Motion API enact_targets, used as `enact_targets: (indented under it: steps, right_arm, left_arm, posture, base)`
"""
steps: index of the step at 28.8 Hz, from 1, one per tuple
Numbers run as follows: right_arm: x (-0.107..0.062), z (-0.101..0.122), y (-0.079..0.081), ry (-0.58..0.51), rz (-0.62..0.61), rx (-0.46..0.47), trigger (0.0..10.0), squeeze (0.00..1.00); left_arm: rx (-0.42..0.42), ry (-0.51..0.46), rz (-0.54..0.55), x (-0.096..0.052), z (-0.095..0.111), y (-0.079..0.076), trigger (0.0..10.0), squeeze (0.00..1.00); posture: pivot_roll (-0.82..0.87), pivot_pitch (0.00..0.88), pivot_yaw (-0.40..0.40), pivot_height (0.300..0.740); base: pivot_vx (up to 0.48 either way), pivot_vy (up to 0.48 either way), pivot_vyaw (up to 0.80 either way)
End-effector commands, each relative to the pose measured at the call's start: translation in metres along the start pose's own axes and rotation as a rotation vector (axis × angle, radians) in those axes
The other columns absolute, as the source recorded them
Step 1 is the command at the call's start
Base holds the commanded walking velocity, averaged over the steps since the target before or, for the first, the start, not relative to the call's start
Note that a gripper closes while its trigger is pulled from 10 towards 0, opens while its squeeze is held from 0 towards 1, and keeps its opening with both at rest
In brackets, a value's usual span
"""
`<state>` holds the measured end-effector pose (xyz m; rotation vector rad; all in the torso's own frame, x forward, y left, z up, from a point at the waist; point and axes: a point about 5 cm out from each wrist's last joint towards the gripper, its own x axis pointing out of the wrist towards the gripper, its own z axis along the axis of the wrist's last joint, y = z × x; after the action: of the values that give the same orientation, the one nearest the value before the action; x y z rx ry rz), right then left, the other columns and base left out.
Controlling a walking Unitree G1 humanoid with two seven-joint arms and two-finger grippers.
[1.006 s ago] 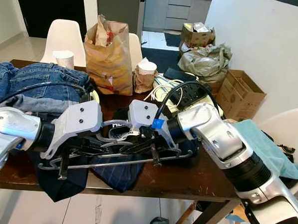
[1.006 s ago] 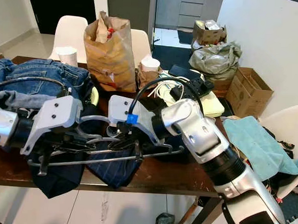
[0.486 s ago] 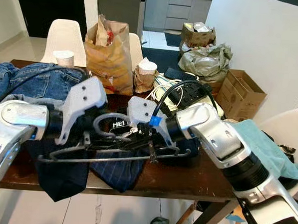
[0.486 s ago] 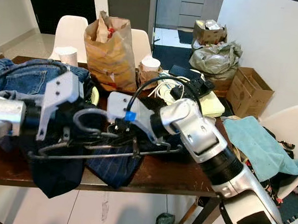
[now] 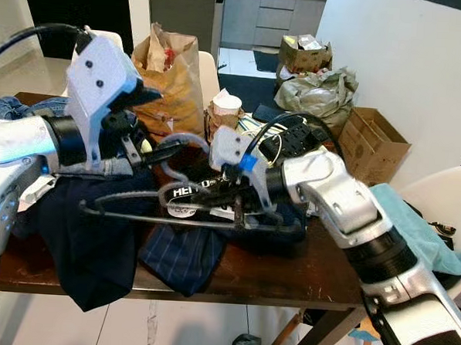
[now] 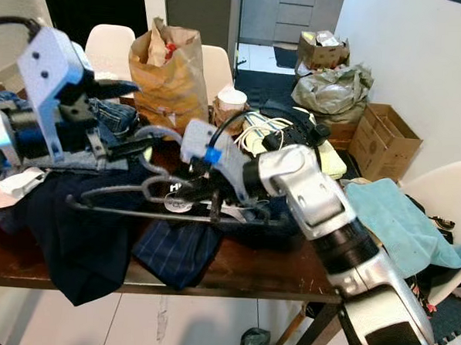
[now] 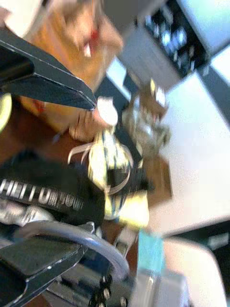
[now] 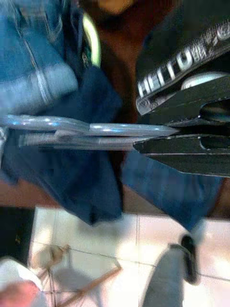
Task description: Hang hanger
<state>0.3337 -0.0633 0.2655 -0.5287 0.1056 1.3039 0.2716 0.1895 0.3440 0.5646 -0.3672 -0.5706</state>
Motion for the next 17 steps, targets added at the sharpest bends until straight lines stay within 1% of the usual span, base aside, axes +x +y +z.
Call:
enact_targets:
  steps: [1,2,3,4,5,6,7,9,10,12,13,15,16,17]
  right_arm:
    - [-0.005,-0.018,-0.007,0.047,-0.064,0.076,0.0,0.0]
    - [-0.007,-0.023,-0.018,0.028,-0.167,0.151,0.0,0.0]
    - [-0.007,-0.023,-0.018,0.028,-0.167,0.151,0.0,0.0]
    - [-0.008,-0.027,-0.025,0.009,-0.253,0.21,7.0,0.0]
    - [-0.01,-0.029,-0.031,-0.019,-0.321,0.258,10.0,0.0]
    - [-0.01,-0.029,-0.031,-0.019,-0.321,0.258,10.0,0.0]
    - [-0.011,-0.029,-0.034,-0.036,-0.354,0.281,10.0,0.0]
    - [-0.011,-0.029,-0.034,-0.036,-0.354,0.281,10.0,0.0]
    - [-0.012,-0.026,-0.037,-0.079,-0.387,0.307,10.0,0.0]
    - [-0.012,-0.026,-0.037,-0.079,-0.387,0.307,10.0,0.0]
    - [-0.013,-0.023,-0.039,-0.117,-0.407,0.321,10.0,0.0]
    - [-0.013,-0.023,-0.039,-0.117,-0.407,0.321,10.0,0.0]
    - [-0.014,-0.018,-0.042,-0.16,-0.428,0.329,10.0,0.0]
    - [-0.014,-0.018,-0.042,-0.16,-0.428,0.329,10.0,0.0]
  left_arm:
    - [0.067,-0.038,0.237,-0.016,0.015,0.028,10.0,1.0]
    - [0.106,-0.008,0.415,-0.028,0.015,0.042,10.0,1.0]
    - [0.106,-0.008,0.415,-0.028,0.015,0.042,10.0,1.0]
    - [0.136,0.053,0.569,-0.042,0.007,0.052,10.0,0.93]
    - [0.148,0.15,0.677,-0.054,-0.008,0.055,10.0,0.0]
    - [0.148,0.15,0.677,-0.054,-0.008,0.055,10.0,0.0]
    - [0.153,0.215,0.73,-0.062,-0.019,0.055,10.0,0.0]
    - [0.153,0.215,0.73,-0.062,-0.019,0.055,10.0,0.0]
    - [0.182,0.34,0.792,-0.073,-0.039,0.048,10.0,0.0]
    - [0.182,0.34,0.792,-0.073,-0.039,0.048,10.0,0.0]
    - [0.192,0.44,0.837,-0.082,-0.056,0.04,10.0,0.0]
    - [0.192,0.44,0.837,-0.082,-0.056,0.04,10.0,0.0]
    - [0.195,0.552,0.878,-0.095,-0.078,0.028,10.0,0.0]
    - [0.195,0.552,0.878,-0.095,-0.078,0.028,10.0,0.0]
  posture:
    - [0.0,0.0,-0.054,0.74]
    - [0.0,0.0,-0.056,0.74]
    - [0.0,0.0,-0.056,0.74]
    - [0.01,0.0,-0.057,0.74]
    - [0.01,0.0,-0.057,0.74]
    - [0.01,0.0,-0.057,0.74]
    - [0.01,0.0,-0.057,0.74]
    - [0.01,0.0,-0.057,0.74]
    - [0.01,0.0,-0.053,0.74]
    - [0.01,0.0,-0.053,0.74]
    - [0.01,0.0,-0.052,0.74]
    - [0.01,0.0,-0.052,0.74]
    - [0.01,0.0,-0.052,0.74]
    - [0.01,0.0,-0.052,0.74]
  base:
    - [0.0,0.0,0.0]
    - [0.0,0.0,0.0]
    - [0.0,0.0,0.0]
    - [0.0,0.0,0.0]
    - [0.0,0.0,0.0]
    - [0.0,0.0,0.0]
    - [0.0,0.0,0.0]
    - [0.0,0.0,0.0]
    - [0.0,0.0,0.0]
    - [0.0,0.0,0.0]
    - [0.0,0.0,0.0]
    - [0.0,0.0,0.0]
    - [0.0,0.0,0.0]
    - [0.0,0.0,0.0]
